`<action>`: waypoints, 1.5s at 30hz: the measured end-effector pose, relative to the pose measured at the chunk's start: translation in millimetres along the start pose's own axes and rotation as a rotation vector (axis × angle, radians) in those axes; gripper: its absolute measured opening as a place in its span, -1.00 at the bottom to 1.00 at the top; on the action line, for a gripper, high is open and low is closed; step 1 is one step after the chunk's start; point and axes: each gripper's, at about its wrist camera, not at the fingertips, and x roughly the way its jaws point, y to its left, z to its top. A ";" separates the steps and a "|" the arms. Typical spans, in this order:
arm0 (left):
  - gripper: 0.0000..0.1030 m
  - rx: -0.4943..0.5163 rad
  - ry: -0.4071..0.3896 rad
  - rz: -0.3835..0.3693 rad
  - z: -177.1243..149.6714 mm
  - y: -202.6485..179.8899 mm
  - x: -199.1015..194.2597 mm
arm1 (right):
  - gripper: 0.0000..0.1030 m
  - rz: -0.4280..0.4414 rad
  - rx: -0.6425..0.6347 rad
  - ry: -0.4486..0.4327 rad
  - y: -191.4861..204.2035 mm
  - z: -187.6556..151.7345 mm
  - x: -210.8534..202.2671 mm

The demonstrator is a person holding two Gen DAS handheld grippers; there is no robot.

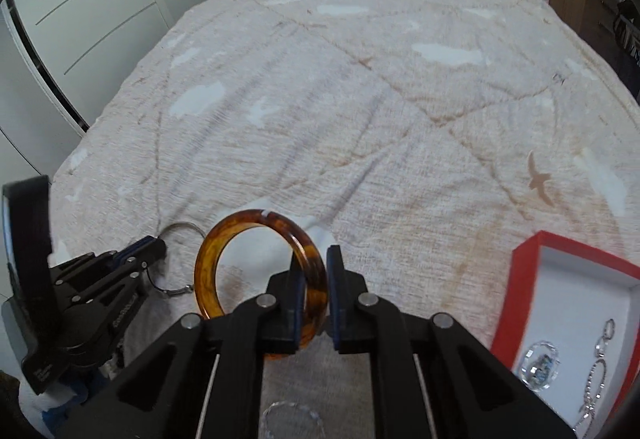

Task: Organize jewelry
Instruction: 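Carry both bangles into the red box and open both tools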

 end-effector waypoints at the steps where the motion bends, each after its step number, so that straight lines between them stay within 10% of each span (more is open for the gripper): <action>1: -0.91 0.001 -0.002 -0.001 -0.2 -0.2 -3.2 | -0.82 -0.001 -0.001 -0.012 -0.3 0.3 -7.8; 28: -0.92 0.104 -0.152 0.039 0.2 -51.7 -119.5 | -0.82 -0.124 0.107 -0.161 -96.0 -49.7 -167.6; 45: -0.92 0.272 -0.184 -0.228 -1.8 -212.6 -160.6 | -0.81 -0.229 0.180 -0.126 -203.0 -78.4 -186.9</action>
